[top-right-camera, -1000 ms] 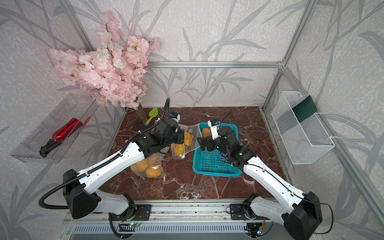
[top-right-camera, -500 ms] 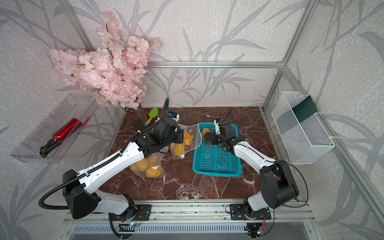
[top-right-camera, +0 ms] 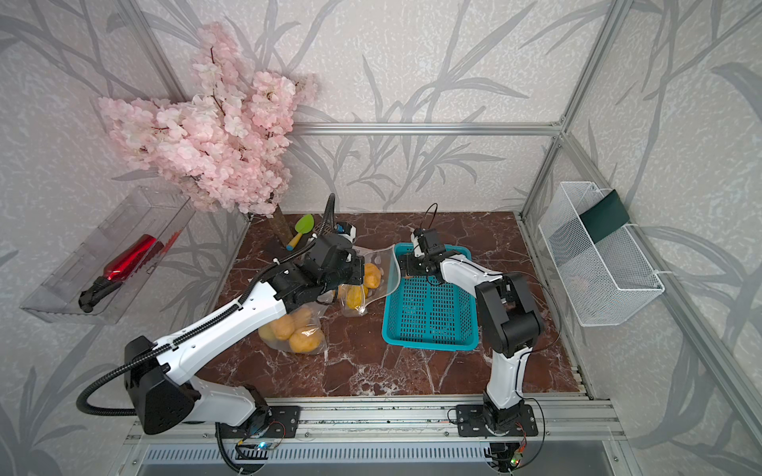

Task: Put the potatoes into a zipper bag and zip it
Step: Pick up the potato from the basket.

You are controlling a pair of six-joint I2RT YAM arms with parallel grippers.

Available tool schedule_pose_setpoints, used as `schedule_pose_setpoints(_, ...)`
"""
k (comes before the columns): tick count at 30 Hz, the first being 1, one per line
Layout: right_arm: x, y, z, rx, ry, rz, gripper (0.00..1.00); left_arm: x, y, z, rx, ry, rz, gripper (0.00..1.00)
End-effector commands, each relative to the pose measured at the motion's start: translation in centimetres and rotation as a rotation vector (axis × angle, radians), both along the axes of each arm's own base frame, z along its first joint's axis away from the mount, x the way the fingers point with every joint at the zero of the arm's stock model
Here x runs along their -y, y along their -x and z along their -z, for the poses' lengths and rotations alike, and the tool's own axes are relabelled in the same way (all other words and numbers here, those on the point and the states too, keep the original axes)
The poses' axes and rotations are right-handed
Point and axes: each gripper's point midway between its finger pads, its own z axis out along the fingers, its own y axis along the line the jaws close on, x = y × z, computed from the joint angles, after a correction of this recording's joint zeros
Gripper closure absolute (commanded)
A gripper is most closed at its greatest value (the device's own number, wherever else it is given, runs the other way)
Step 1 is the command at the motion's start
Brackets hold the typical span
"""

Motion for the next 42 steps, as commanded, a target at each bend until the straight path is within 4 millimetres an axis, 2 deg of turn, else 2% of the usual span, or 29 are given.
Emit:
schedule_pose_setpoints(1, 0.0, -0.2, 0.5, -0.019, 0.012, -0.008, 0.14, -0.4, -0.1, -1.6, 0.033, 0.008, -0.009, 1.00)
schedule_pose_setpoints(3, 0.0, -0.2, 0.6, -0.022, 0.017, -0.008, 0.18, -0.4, -0.1, -1.5, 0.037, 0.009, -0.009, 1.00)
schedule_pose_setpoints(14, -0.2, -1.5, 1.5, -0.023, 0.034, -0.017, 0.21, -0.4, 0.0, -1.4, 0.031, 0.006, -0.001, 1.00)
schedule_pose_setpoints(20, 0.3, -1.2, 0.7, -0.003, 0.037, -0.008, 0.54, -0.6, 0.0, -1.4, 0.033, 0.002, -0.007, 1.00)
schedule_pose_setpoints(27, 2.0, 1.6, -3.1, 0.090, 0.017, 0.018, 0.61, -0.8, 0.1, -1.3, 0.033, 0.003, -0.010, 1.00)
schedule_pose_setpoints(32, 3.5, 5.0, -7.1, 0.184, -0.018, 0.035, 0.68, -0.9, 0.1, -1.4, 0.036, 0.009, -0.011, 1.00)
schedule_pose_setpoints(36, 5.0, 8.0, -10.2, 0.274, -0.015, 0.071, 0.69, -1.1, 0.1, -1.2, 0.032, 0.007, -0.019, 1.00)
schedule_pose_setpoints(39, 5.2, 10.3, -12.7, 0.337, -0.046, 0.063, 0.70, -1.1, 0.1, -1.1, 0.026, 0.009, -0.017, 1.00)
schedule_pose_setpoints(42, 4.4, 12.5, -15.2, 0.409, -0.092, 0.027, 0.70, -1.1, 0.2, -1.0, 0.024, 0.013, -0.015, 1.00)
